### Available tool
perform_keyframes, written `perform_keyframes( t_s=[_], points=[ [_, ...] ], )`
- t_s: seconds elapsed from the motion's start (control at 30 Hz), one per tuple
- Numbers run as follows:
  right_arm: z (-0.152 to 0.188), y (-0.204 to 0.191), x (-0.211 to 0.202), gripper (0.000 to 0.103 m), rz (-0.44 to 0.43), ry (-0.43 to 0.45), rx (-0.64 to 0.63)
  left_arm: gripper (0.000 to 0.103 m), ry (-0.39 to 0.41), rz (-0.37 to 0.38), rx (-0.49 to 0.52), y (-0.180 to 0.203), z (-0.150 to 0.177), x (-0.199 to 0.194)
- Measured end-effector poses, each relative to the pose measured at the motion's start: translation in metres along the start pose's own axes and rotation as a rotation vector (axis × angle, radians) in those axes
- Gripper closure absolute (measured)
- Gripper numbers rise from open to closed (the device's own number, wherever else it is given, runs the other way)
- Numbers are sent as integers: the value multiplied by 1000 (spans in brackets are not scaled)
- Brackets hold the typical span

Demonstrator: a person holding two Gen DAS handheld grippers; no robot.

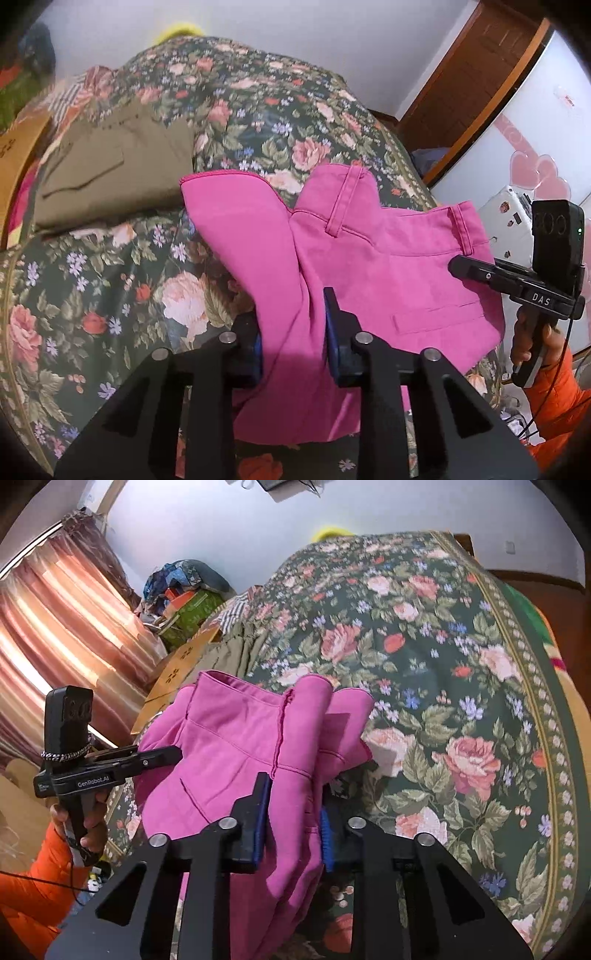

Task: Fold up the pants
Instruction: 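Lift the pink pants with both grippers and fold them over onto the stack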

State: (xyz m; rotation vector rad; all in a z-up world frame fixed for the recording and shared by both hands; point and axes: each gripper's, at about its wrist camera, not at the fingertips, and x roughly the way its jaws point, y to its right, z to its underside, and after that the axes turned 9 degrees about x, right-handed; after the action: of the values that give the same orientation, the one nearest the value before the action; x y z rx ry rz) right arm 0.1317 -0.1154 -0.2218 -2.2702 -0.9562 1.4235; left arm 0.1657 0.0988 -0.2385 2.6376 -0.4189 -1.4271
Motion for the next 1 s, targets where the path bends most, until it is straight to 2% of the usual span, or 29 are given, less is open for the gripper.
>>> perform_keyframes(
  t_s=[0.27, 0.5, 0.77, 1.0],
  points=[
    [-14, -24, -12, 87, -16, 47, -75, 78, 94, -38, 17, 0, -9, -32],
    [-44, -58, -12, 87, -31, 92, -172, 78, 176, -91, 16, -18, -30, -62],
    [-87, -99, 12, 87, -62, 134, -281, 78, 243, -163, -9, -67, -63, -87],
    [-123, -132, 59, 87, -80, 135, -347, 78, 266, -208, -45, -126, -81, -91]
  ],
)
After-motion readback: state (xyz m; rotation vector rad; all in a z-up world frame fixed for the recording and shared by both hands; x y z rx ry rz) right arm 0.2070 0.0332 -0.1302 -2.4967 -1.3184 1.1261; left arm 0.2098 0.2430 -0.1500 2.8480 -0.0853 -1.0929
